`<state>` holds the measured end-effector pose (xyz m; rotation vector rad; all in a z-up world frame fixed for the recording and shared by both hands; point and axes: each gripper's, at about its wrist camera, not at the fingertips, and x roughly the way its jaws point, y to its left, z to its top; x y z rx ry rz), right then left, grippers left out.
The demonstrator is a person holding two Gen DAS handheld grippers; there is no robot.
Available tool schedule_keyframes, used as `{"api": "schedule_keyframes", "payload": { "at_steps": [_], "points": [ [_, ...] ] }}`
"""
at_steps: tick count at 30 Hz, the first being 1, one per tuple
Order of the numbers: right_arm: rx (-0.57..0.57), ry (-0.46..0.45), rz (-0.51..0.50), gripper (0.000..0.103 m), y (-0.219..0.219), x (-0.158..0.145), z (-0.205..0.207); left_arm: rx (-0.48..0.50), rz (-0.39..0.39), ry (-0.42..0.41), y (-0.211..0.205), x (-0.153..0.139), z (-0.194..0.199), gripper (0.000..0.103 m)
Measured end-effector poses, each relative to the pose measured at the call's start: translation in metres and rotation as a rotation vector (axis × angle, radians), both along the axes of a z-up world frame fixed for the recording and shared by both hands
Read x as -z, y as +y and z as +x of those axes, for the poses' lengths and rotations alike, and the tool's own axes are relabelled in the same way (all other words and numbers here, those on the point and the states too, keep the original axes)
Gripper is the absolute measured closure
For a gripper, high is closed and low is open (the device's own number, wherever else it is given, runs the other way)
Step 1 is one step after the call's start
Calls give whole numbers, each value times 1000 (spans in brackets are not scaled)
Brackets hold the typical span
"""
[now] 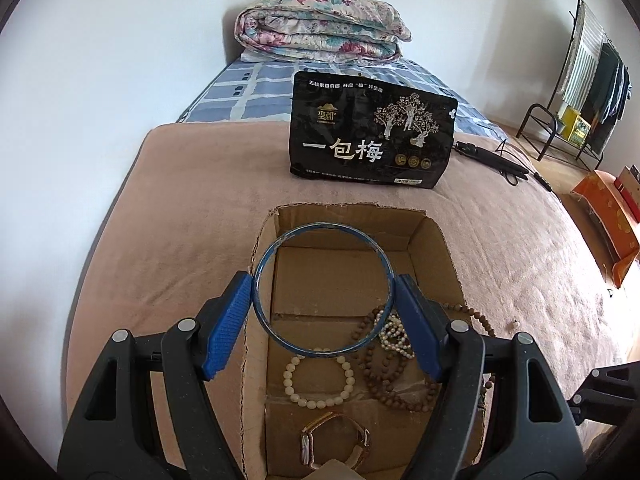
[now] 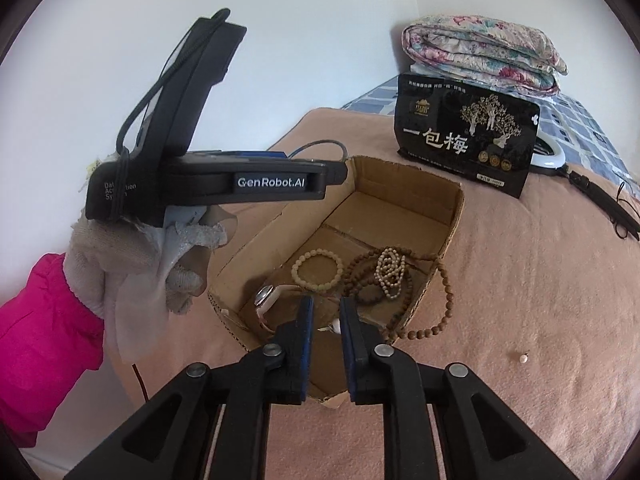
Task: Organize jewelry
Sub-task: 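Carry the bangle and pearl over the cardboard box with both tools, then lower the bangle and pearl into the box and open both tools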
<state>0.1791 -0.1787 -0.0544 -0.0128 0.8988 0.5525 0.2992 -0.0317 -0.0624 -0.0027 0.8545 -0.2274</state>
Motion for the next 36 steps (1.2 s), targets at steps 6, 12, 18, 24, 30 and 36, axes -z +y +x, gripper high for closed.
{"api": "schedule_keyframes", "payload": {
  "at_steps": [6,12,18,24,30,36],
  "points": [
    [74,-33,11,21,-8,-2,1,-11,-3,11,3,4,1,28],
    [139,-39,18,11,-24,-6,2,-20,-10,4,6,0,-5,27],
    [185,-81,-33,1,-37,-14,-3,-15,-8,-27,6,-11,-22,27],
    [226,-120,-84,0,-62,-26,-14,2,-31,-70,7,-27,-50,27],
    [320,-145,-117,0,-112,-36,-32,48,-37,-110,2,-40,-84,27],
    [447,-170,-155,0,-176,-40,-60,96,-63,-138,-10,-47,-114,27]
  ]
}}
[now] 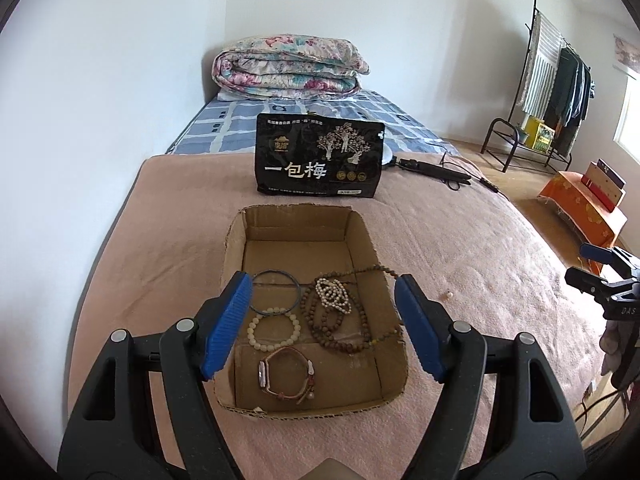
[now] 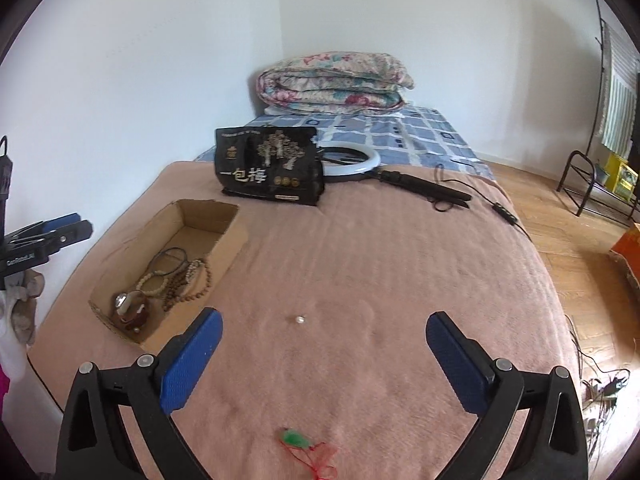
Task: Organize jewelry
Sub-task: 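Move the left tool to the other pearl while the right tool approaches the jade pendant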
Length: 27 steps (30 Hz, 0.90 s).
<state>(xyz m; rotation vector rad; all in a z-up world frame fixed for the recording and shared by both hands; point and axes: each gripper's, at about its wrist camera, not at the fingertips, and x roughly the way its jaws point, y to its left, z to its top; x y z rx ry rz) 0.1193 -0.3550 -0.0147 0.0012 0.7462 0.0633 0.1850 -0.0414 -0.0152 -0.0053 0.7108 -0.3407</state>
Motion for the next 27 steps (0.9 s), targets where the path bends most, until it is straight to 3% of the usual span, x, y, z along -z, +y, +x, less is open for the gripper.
{"api": "schedule_keyframes", "payload": {
  "at_steps": [10,22,27],
  "points": [
    [38,-14,-58,0,-50,23,-52,156,-11,-18,-60,5,-38,27],
    [-89,75,14,4,-43,78,-70,312,-4,42,-158,47,-44,27],
    [-124,89,24,6,-34,92,-68,327,8,86,-187,72,-29,35]
  ]
}}
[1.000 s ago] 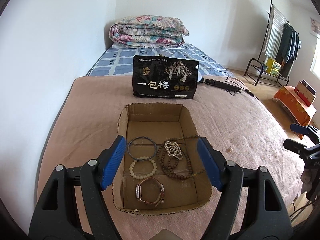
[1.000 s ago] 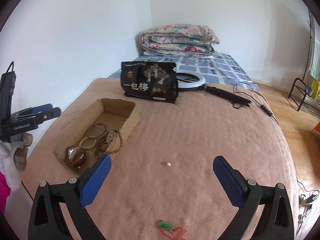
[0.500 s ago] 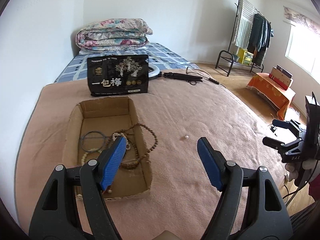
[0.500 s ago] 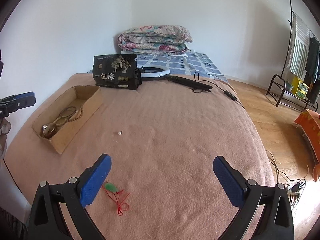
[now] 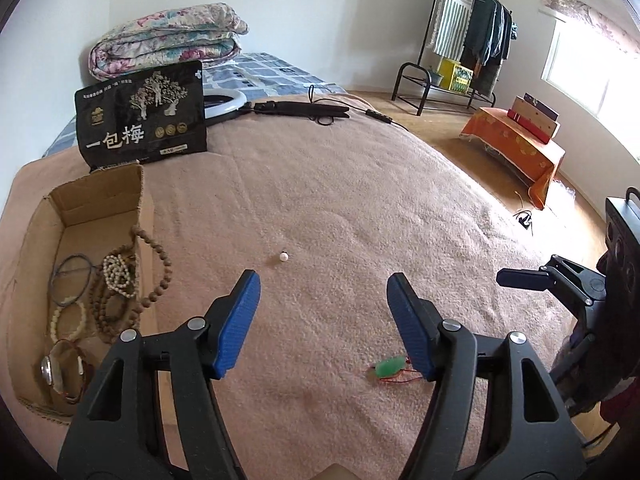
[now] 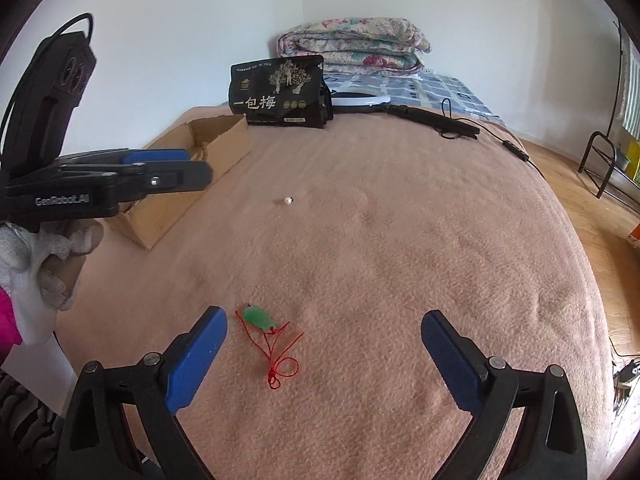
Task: Organize jewelry
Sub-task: 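Move the left tool to the other pearl while the right tool approaches the jade pendant, then grasp the pearl with the left tool while the right tool grasps the green jade pendant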
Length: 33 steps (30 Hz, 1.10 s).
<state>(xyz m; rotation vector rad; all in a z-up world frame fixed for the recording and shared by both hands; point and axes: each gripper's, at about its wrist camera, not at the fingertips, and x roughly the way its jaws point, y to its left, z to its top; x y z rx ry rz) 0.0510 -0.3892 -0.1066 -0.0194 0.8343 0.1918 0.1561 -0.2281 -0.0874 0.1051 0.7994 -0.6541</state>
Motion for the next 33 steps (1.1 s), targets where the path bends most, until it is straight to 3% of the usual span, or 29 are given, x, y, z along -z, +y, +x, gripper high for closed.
{"api": "schedule_keyframes", "payload": {
  "at_steps": [5,19,33],
  "points": [
    [-16,32,28,17,7,14,7,-26,24,49,-18,27,21,49],
    [-76,114,119,53,21,43,24,-97,62,106,-29,71,72,61],
    [-164,130,77,65,42,52,33,-87,64,113,-37,87,85,78]
  ]
}}
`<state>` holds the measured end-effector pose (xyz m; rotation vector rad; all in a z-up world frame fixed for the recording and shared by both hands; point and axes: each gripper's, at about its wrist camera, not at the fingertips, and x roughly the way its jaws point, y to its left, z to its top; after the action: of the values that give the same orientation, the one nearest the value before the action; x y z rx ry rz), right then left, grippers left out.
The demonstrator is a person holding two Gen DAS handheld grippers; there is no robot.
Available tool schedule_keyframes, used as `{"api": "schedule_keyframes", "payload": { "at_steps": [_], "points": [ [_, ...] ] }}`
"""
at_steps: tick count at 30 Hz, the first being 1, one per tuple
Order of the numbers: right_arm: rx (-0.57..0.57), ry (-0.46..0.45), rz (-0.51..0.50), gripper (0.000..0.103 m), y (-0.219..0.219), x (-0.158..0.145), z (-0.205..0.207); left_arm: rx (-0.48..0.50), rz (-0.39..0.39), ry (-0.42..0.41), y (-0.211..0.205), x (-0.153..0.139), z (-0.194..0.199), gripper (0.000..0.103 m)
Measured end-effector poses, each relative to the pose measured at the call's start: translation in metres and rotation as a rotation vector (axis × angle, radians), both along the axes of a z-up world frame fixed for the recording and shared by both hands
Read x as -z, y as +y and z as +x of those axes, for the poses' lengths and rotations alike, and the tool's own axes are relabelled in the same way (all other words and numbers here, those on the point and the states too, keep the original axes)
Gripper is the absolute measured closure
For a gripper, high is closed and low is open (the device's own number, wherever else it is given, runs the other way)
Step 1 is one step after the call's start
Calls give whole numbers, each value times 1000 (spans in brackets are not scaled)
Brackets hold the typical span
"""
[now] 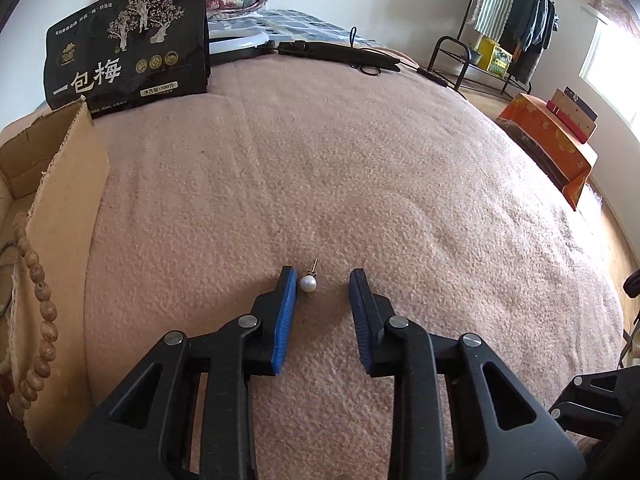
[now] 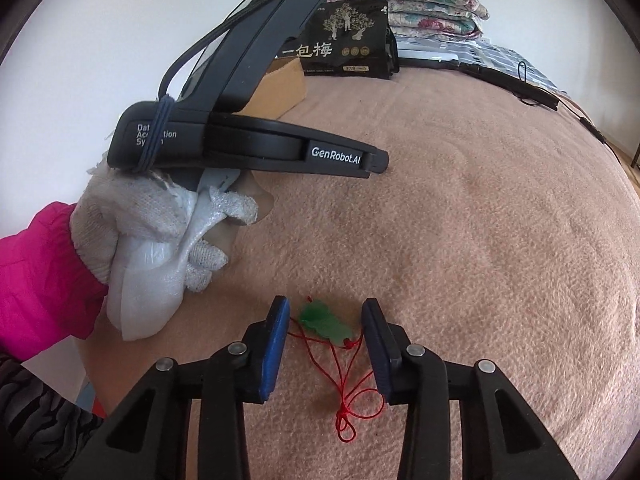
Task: Organize jewelry
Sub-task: 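Grasp the pearl with the left tool while the right tool grasps the green jade pendant, then carry the pearl and jade pendant over the cardboard box with both tools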
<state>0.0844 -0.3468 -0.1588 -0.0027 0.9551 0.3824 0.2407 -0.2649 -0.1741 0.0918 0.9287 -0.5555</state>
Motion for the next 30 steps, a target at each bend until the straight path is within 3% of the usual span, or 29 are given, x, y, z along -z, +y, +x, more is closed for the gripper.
{"api": "schedule_keyframes", "payload": {
  "at_steps": [7,12,13,21,30],
  "points": [
    [-18,1,3,75,3,2,-1,-12,-13,6,3,1,2,96],
    [-25,8,7,79,3,2,-2,-15,-16,7,3,0,1,97],
    [-24,7,4,87,3,2,-2,-15,-16,7,3,0,1,97],
    [9,-5,9,87,-3,-6,-5,-8,-34,5,5,-14,-13,97],
    [73,-63,7,87,-20,-42,-18,19,-78,-56,10,-56,-37,97]
  ]
}}
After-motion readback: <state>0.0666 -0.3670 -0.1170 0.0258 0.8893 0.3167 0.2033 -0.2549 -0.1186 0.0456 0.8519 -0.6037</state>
